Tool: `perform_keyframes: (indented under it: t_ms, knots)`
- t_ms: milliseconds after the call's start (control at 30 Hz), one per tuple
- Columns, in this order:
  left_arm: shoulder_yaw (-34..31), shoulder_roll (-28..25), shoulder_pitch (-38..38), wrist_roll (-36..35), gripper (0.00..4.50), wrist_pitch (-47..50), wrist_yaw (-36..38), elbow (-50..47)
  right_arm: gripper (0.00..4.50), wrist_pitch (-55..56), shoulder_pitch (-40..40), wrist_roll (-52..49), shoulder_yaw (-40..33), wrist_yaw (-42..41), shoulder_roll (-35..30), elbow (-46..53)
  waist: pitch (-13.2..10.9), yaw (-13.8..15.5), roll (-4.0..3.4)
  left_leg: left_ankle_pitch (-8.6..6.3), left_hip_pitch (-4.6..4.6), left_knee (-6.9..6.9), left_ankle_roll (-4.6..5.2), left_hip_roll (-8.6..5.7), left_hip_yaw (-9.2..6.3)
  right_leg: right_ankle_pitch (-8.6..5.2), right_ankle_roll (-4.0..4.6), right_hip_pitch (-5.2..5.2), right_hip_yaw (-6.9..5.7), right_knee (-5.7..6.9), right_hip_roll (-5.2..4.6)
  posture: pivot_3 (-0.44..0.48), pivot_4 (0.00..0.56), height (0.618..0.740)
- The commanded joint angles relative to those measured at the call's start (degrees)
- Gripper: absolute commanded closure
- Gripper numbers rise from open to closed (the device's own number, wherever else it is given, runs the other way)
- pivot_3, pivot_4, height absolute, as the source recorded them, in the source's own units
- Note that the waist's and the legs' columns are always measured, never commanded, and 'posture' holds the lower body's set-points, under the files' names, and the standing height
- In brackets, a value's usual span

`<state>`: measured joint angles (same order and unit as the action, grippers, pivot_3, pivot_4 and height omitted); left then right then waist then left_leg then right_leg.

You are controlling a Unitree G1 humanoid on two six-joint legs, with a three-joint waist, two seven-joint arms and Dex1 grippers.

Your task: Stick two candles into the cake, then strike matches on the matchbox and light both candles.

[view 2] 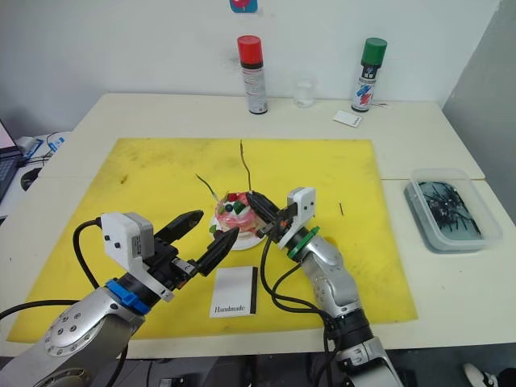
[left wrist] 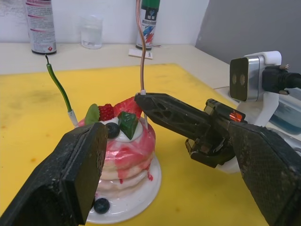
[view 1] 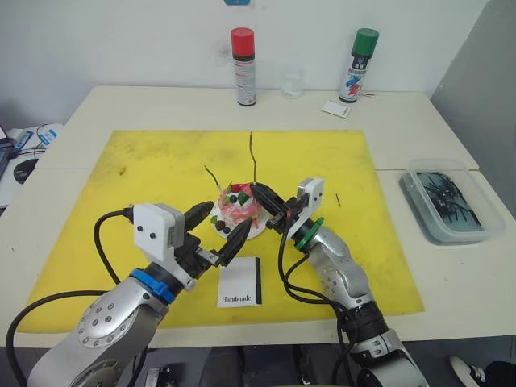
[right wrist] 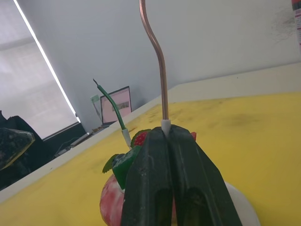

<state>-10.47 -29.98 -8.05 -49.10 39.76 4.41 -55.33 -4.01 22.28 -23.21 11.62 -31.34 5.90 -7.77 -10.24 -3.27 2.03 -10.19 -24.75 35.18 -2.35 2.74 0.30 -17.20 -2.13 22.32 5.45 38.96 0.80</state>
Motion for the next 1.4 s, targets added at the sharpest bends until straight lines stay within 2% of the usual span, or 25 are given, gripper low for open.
perform_keyframes:
  t_ms: [33,633,1067,1167,1233,1400]
  knots:
    - [-0.30,-0.25,0.62,-0.36,0.00,-0.66,0.00,-1.13,4.45,1.49,-0.59,0.36,1.07,-0.37,2.95,0.28,0.00,0.00,0.00,0.00,0.00,0.00,0.00,0.00,0.00,0.00,0.00,0.00,0.00,0.00,0.00,0.000,0.150,0.740]
    - [-0.05,-0.12,0.82,-0.56,0.00,-0.57,-0.07,-0.66,4.45,-2.81,-6.21,2.08,3.22,-4.74,-3.80,4.65,0.01,0.02,0.01,0.00,0.02,0.00,0.00,0.00,0.00,-0.02,-0.02,-0.01,0.01,0.00,0.00,0.000,0.150,0.740]
    - [0.33,0.03,1.70,-0.18,0.00,-0.80,0.39,0.25,4.45,-2.05,-4.37,4.16,2.38,-4.01,-3.16,2.99,0.01,0.03,0.01,0.00,0.05,0.00,0.00,-0.01,0.01,-0.02,-0.03,-0.02,0.01,0.01,0.02,0.000,0.150,0.740]
    - [0.46,0.09,1.67,0.07,0.00,-0.90,0.54,0.38,3.84,-2.21,-4.17,4.04,1.81,-4.23,-3.47,3.29,0.01,0.02,0.01,0.00,0.05,0.00,0.00,-0.01,0.01,-0.01,-0.03,-0.02,0.00,0.01,0.02,0.000,0.150,0.740]
    - [0.49,0.12,1.66,0.18,0.00,-0.98,0.62,0.41,3.20,-2.94,-4.04,3.51,1.51,-4.65,-3.85,4.17,0.01,0.03,0.01,0.00,0.05,0.00,0.00,-0.01,0.01,-0.01,-0.03,-0.02,0.01,0.01,0.02,0.000,0.150,0.740]
    - [0.64,0.00,1.86,1.03,0.00,-1.72,1.69,1.46,3.20,-5.77,-3.88,1.49,0.15,-6.74,-6.44,7.51,0.01,0.04,0.01,0.00,0.04,0.00,0.00,-0.02,0.00,0.01,-0.05,-0.03,0.02,0.01,0.02,0.000,0.150,0.740]
